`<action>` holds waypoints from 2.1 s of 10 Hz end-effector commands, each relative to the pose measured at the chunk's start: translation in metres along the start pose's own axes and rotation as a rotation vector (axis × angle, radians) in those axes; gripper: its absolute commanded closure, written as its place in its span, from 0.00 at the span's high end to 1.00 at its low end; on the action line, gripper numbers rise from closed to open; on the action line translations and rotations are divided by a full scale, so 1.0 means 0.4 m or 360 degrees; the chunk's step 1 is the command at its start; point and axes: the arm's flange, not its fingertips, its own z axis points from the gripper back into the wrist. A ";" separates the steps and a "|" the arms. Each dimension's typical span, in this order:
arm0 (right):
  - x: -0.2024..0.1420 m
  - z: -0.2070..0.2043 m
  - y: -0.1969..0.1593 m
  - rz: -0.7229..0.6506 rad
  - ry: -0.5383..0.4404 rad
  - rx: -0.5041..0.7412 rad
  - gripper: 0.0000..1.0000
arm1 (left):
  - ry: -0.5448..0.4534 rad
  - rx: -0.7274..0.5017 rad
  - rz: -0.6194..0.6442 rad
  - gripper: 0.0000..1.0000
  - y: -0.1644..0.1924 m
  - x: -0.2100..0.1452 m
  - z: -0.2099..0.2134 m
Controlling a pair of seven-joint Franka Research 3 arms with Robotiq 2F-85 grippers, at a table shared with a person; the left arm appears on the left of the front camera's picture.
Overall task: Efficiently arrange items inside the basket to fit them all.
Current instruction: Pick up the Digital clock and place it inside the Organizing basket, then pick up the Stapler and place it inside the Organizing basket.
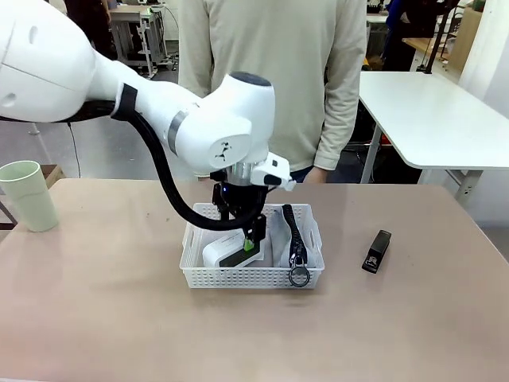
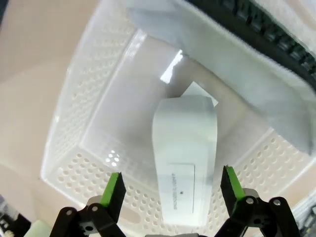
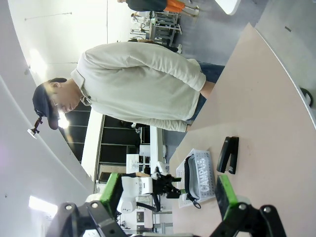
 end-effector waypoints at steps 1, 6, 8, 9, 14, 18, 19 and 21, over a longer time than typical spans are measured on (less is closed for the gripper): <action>0.004 -0.002 0.003 0.0044 -0.0017 0.0034 1.00 | -0.0166 -0.0057 0.0109 1.00 0.031 -0.074 0.112; 0.004 -0.002 0.003 0.0044 -0.0017 0.0034 1.00 | -0.0523 -0.0559 0.0578 1.00 0.199 -0.472 0.400; 0.004 -0.002 0.003 0.0044 -0.0017 0.0034 1.00 | -0.0666 -0.0659 0.0982 1.00 0.285 -0.750 0.423; 0.004 -0.002 0.003 0.0044 -0.0017 0.0034 1.00 | -0.0771 -0.0729 0.1083 1.00 0.315 -0.886 0.431; 0.004 -0.002 0.003 0.0044 -0.0017 0.0034 1.00 | -0.1420 -0.1383 0.1531 1.00 0.449 -1.479 0.329; 0.004 -0.002 0.003 0.0044 -0.0017 0.0034 1.00 | -0.1403 -0.1361 0.1644 1.00 0.432 -1.549 0.316; 0.004 -0.002 0.003 0.0044 -0.0017 0.0034 1.00 | -0.1403 -0.1361 0.1644 1.00 0.432 -1.549 0.316; 0.004 -0.002 0.003 0.0044 -0.0017 0.0034 1.00 | -0.1403 -0.1361 0.1644 1.00 0.432 -1.549 0.316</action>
